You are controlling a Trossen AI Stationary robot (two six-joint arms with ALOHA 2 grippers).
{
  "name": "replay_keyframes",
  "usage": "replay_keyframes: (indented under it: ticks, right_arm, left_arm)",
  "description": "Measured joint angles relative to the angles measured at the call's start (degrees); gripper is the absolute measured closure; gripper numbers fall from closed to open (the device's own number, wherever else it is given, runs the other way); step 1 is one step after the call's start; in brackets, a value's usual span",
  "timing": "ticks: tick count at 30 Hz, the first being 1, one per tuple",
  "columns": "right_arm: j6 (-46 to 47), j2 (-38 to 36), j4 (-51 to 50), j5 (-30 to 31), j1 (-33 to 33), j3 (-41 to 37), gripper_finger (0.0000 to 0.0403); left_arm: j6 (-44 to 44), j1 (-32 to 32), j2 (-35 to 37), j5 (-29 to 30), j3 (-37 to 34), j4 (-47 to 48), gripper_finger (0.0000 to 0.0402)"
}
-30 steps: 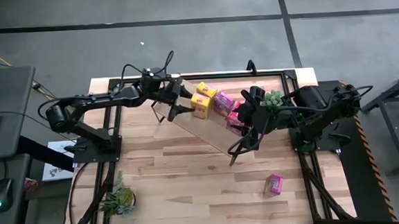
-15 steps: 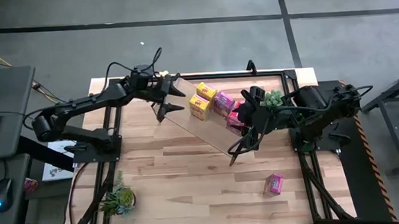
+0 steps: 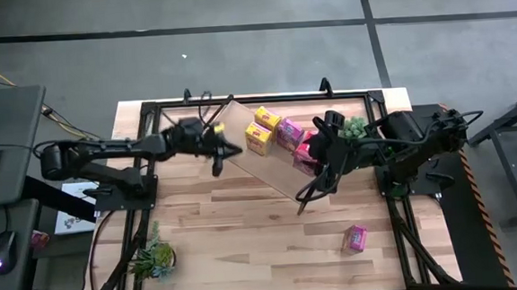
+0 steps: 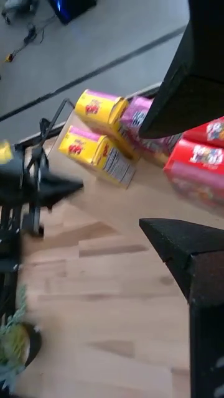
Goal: Stack cereal on shelf
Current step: Put the yellow cereal box on the shelf
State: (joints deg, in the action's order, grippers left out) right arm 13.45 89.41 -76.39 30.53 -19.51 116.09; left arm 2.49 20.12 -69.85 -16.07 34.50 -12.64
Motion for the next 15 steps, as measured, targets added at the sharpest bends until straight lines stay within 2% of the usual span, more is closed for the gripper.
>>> replay_keyframes:
  ticks: [5,15]
  right_arm:
    - [-0.01,0.00,-2.89,2.46,0.00,0.00,0.0189]
    - [0.58,0.00,-3.35,4.88,0.02,0.00,0.0189]
  left_arm:
    - [3.86,-8.30,0.12,7.00,-1.88,-8.96,0.0396]
    - [2.91,-17.70,-2.94,31.25,4.73,-4.05,0.0401]
